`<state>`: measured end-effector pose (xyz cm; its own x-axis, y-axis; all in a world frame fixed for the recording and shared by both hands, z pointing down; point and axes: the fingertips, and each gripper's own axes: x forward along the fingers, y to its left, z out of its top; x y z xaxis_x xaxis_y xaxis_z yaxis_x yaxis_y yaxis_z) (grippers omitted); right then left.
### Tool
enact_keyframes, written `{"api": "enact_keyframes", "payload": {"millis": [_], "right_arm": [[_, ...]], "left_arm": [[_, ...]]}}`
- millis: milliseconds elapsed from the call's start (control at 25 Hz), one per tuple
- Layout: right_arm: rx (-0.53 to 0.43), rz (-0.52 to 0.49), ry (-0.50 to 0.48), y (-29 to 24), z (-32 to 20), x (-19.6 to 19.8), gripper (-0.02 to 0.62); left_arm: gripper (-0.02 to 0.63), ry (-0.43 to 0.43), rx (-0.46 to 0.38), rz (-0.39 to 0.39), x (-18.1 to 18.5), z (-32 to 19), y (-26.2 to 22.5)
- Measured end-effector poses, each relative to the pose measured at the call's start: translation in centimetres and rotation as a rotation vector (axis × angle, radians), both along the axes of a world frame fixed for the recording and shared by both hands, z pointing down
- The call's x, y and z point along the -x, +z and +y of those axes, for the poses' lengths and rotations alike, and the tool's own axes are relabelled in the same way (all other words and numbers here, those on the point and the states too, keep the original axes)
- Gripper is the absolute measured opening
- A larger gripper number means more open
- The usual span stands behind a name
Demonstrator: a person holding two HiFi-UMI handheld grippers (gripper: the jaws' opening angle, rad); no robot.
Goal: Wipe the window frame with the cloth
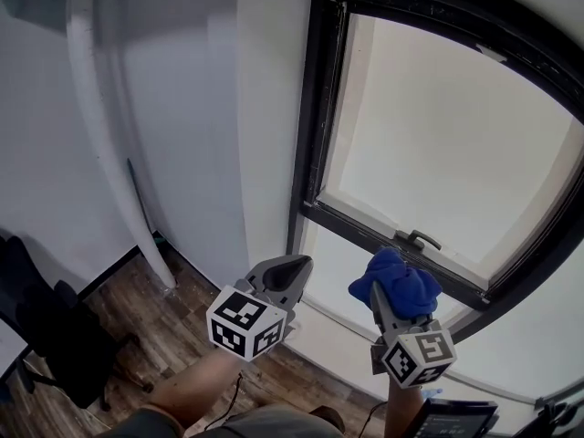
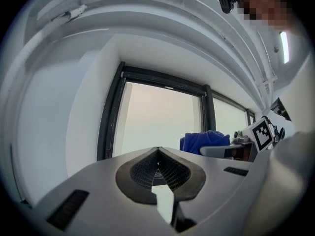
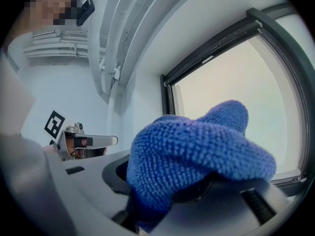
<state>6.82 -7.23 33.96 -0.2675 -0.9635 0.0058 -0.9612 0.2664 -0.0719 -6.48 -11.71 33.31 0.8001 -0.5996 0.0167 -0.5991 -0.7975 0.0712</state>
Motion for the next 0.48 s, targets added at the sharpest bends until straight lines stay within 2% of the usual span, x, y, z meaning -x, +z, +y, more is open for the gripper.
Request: {"api": "enact_keyframes", "payload": {"millis": [280,480], "right_arm": [[0.01,-0.01,-0.038,0.3,-4.1,-1.1,0.156],[-0.019,0.018,-0.093,-1.3,-7.4,-3.0,0.156]], "left_arm": [[0.005,-0.038,0.018,0.003,-1.4,-4.2,0.4],[0.005,-0.074,0.006,0.011,-3.6,-6.7,-0.8]]}}
